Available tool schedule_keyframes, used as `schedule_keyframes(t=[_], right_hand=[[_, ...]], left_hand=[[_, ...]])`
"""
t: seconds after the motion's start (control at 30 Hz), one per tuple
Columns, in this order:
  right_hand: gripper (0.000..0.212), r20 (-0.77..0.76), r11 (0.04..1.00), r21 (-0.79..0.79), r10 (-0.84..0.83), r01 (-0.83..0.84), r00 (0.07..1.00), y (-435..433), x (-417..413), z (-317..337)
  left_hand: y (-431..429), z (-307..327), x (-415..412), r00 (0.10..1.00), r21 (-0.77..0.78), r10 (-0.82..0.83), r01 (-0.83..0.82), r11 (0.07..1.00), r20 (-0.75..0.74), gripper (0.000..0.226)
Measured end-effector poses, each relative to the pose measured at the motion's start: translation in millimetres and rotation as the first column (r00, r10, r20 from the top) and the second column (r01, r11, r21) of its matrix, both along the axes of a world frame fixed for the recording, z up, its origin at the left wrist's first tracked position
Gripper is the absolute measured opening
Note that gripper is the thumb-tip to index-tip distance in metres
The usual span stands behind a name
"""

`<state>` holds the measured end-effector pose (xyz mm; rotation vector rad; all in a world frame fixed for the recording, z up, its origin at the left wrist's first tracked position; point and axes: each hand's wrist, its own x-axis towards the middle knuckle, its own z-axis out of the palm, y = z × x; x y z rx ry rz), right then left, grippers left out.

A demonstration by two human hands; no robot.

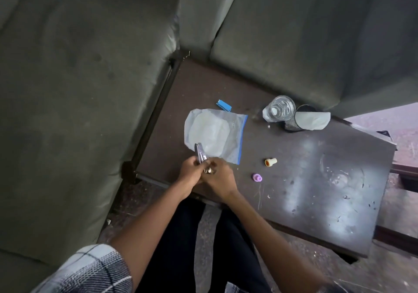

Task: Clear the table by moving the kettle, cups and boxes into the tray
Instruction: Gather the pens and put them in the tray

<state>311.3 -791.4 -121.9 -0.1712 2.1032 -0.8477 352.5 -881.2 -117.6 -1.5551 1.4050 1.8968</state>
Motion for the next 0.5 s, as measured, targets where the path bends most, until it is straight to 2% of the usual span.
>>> schedule_keyframes(t=[0.1, 0.13, 0.2, 0.27, 0.33, 0.4, 0.5], right_hand=[[0.016, 0.265, 0.993, -0.065, 0.111, -0.097, 0.958, -19.0, -49.2, 11.5], [0.012, 0.247, 0.996, -0.045, 0.081, -0.072, 0.966, -25.8, -70.8, 5.0], [0.019, -0.033, 0.998, 0.057, -0.025, 0.027, 0.999, -42.9, -114.3, -21.5], [0.030, -0.314, 0.973, 0.211, -0.023, 0.093, 0.949, -59.9, -146.4, -51.2], [0.037, -0.372, 0.943, 0.332, 0.097, 0.035, 0.923, -73.8, -166.5, -78.4], [0.037, -0.348, 0.879, 0.468, 0.284, -0.097, 0.894, -81.7, -179.9, -97.9], [0.034, -0.356, 0.815, 0.551, 0.424, -0.180, 0.833, -82.3, -188.6, -111.9]], left_hand=[[-24.4, 3.4, -10.4, 0.990, -0.015, 0.133, -0.133, 0.991, -0.042, 0.008], [-33.2, 4.4, -11.8, 0.987, -0.002, 0.153, -0.153, 0.988, -0.056, 0.010], [-48.3, 4.2, -11.8, 0.985, -0.001, 0.152, -0.153, 0.988, -0.081, 0.013], [-58.5, 1.9, -9.4, 0.983, -0.039, 0.154, -0.158, 0.987, -0.100, 0.010], [-64.8, -3.3, -4.0, 0.980, -0.050, 0.162, -0.169, 0.984, -0.117, 0.008], [-67.3, -7.7, 4.8, 0.977, -0.035, 0.167, -0.173, 0.984, -0.134, 0.007], [-65.0, -7.9, 20.5, 0.958, -0.033, 0.244, -0.252, 0.967, -0.148, 0.012]])
